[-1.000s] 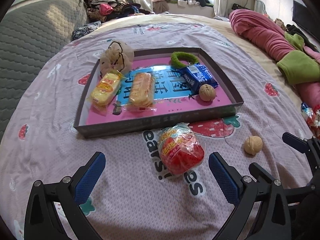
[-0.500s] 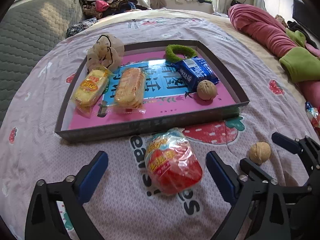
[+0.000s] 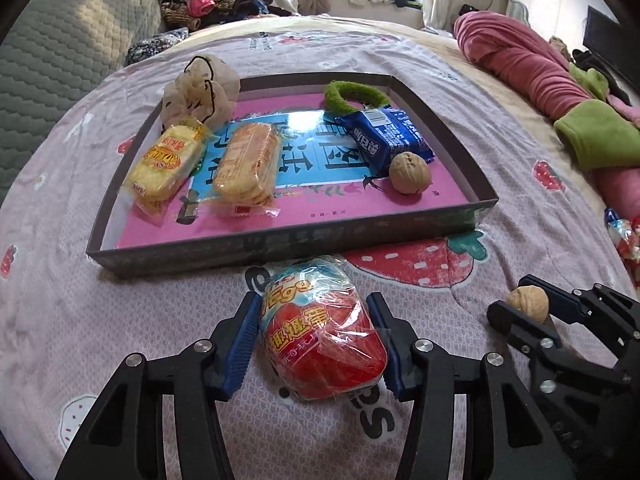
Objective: Organize objects
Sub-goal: 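Grasp the red candy ball with the left tool while the right tool grasps a walnut, then carry the red candy ball and walnut with both tools over the tray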
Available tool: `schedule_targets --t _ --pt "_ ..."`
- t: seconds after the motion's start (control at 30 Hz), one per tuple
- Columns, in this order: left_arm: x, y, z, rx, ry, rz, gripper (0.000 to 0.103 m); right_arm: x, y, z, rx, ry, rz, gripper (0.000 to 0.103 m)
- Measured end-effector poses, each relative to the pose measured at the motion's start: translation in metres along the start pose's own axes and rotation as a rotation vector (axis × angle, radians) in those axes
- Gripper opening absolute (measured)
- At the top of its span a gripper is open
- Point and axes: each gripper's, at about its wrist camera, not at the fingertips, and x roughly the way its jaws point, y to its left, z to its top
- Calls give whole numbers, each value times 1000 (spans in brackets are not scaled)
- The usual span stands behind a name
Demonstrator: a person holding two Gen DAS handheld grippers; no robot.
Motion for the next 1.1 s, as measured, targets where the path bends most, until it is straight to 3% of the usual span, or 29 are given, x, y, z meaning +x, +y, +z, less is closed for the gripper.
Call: schedule_targets --t 0.27,0.57,1.1 --pt "-18 7 -4 2 -19 0 55 -27 -4 1 30 -40 22 35" --pt "-58 28 7 -11 -78 17 55 -54 19 14 -9 -88 36 35" --pt "-137 59 68 9 -212 71 55 -120 61 108 -103 -252 27 35"
